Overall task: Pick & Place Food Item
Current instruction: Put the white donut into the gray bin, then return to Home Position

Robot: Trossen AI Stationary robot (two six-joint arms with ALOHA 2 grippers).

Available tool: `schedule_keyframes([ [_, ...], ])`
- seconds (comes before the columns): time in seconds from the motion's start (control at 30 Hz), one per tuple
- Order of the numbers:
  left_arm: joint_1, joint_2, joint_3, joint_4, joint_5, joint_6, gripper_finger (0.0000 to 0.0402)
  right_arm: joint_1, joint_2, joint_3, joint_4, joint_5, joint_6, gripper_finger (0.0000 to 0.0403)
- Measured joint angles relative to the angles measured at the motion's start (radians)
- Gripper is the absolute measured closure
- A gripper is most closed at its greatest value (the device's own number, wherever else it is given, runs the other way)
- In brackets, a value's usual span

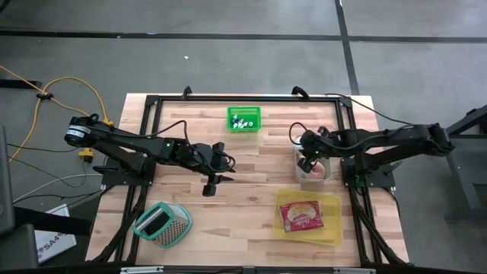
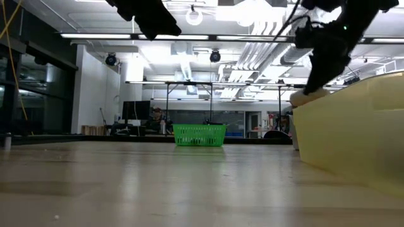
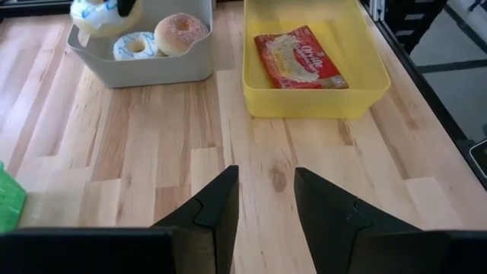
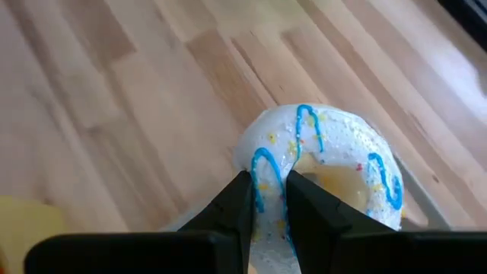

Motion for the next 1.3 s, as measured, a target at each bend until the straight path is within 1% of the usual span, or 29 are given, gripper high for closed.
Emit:
schedule_keyframes([
  [0.43,0.0,0.0,0.0,-0.002,0.0,0.032,0.0279,-0.063,0.0,-0.133,0.002,0.034,0.147,0.0339],
  [0.67,0.0,0.0,0.0,-0.002,0.0,0.041,0.0279,-0.072,0.0,-0.151,0.007,0.025,0.161,0.0336],
  [1.07,0.0,0.0,0.0,-0.002,0.0,0.04,0.0279,-0.072,0.0,-0.151,0.008,0.012,0.161,0.0267],
  [1.2,0.0,0.0,0.0,-0.002,0.0,0.039,0.0279,-0.072,0.0,-0.151,0.008,-0.006,0.167,0.0257],
  [1.3,0.0,0.0,0.0,-0.002,0.0,0.04,0.0279,-0.072,0.0,-0.151,0.008,-0.009,0.175,0.0257],
])
